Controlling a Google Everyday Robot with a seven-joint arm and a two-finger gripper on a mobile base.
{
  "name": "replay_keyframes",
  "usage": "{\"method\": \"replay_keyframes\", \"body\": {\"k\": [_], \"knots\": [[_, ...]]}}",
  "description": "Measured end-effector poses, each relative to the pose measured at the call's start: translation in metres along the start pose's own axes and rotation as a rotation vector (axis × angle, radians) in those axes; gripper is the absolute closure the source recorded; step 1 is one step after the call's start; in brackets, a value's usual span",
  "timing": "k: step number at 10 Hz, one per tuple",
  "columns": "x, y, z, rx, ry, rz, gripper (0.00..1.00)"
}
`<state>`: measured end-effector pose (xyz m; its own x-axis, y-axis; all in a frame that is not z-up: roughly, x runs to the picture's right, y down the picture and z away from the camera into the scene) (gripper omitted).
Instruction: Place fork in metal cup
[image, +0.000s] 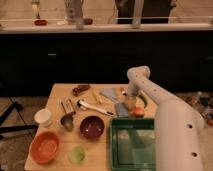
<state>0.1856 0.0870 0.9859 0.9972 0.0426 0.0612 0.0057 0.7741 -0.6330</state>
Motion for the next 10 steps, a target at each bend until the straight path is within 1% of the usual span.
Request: {"method": "replay_keyframes", "body": {"k": [1,3,5,6,7,8,10], "knots": [[0.002,0.0,0.0,0.001,0.0,-0.005,0.42],[0.004,0.001,0.0,0.001,0.003,-0.006,0.62],[0.006,0.001,-0.006,0.0,0.005,-0.004,0.84],[0.007,0.002,-0.008,-0.002,0.006,-0.004,0.92],[0.007,0.0,-0.009,0.006,0.008,-0.006,0.98],[0.007,0.004,-0.01,-0.009,0.008,-0.007,1.0],[0.006,0.003,-0.008,-0.006,0.007,-0.01,1.0]]}}
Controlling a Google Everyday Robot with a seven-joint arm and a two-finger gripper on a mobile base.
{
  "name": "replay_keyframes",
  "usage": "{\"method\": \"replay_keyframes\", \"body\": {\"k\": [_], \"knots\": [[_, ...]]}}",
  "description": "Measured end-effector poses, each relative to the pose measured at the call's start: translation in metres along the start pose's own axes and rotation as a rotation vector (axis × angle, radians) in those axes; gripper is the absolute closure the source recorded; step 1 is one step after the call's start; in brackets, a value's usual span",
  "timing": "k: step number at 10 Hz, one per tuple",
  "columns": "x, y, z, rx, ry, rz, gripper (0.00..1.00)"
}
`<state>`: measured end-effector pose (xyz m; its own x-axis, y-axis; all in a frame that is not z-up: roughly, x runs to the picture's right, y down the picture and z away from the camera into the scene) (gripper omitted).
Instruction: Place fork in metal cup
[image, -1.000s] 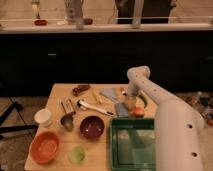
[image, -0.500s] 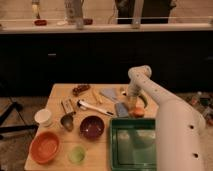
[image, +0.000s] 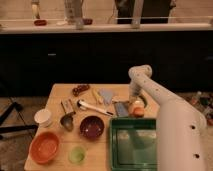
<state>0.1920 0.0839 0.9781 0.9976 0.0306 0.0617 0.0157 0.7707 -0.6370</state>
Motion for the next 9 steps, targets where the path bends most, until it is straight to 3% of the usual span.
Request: {"method": "replay_keyframes", "body": {"k": [6,9], "knots": [[-0.005,0.0,-0.001,-0.001,0.011,-0.006,1.0],[-0.045,-0.003,-0.031,0.056,0.006,-0.075,1.0]]}}
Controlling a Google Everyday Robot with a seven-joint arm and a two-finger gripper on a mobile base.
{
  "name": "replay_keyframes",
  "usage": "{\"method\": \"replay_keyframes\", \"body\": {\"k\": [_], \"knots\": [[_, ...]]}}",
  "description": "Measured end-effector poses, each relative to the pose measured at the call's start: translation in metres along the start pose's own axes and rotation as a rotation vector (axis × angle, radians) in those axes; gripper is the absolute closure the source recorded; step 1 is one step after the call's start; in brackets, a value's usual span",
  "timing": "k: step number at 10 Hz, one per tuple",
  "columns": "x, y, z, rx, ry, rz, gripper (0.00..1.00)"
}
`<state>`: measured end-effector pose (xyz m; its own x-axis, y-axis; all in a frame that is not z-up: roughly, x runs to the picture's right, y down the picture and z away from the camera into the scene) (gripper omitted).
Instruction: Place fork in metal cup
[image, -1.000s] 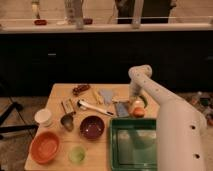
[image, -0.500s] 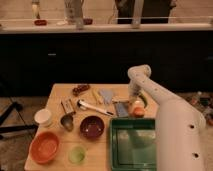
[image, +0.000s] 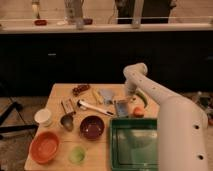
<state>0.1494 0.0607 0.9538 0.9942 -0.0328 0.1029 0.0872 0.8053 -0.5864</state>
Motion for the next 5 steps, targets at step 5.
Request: {"method": "replay_keyframes", "body": {"k": [5], "knots": [[-0.077,-0.005,-0.091,0.159,-0.058,-0.146,1.0]]}}
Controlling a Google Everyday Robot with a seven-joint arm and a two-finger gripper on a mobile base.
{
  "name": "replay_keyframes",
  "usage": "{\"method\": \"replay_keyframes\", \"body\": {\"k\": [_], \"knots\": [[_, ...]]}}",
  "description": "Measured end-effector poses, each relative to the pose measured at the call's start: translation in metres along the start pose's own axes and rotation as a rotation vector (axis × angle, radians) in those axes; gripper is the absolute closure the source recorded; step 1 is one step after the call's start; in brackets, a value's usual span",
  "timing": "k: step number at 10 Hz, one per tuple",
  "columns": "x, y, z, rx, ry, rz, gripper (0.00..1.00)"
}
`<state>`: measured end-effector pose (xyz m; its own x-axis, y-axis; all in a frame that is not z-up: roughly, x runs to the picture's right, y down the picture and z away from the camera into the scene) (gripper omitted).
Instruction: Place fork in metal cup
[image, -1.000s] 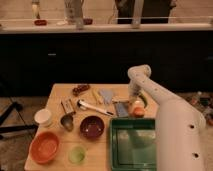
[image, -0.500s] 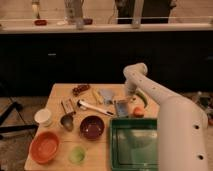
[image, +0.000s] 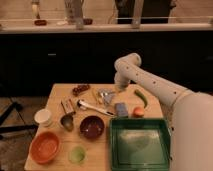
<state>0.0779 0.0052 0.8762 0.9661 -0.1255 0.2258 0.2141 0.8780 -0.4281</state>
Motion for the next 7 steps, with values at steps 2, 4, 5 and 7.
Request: {"method": "replay_keyframes", "body": {"k": [2,4,5,7], "knots": [[-0.011,0.002,-0.015,0.044,-0.018,-0.052,1.0],[-0.019,0.016,-0.02,0.061,-0.042,-0.117,1.0],[-0.027,0.02,-0.021,0.064,-0.052,-0.144,1.0],[-0.053,0.032,-0.027,0.071,-0.078,-0.228,1.0]]}}
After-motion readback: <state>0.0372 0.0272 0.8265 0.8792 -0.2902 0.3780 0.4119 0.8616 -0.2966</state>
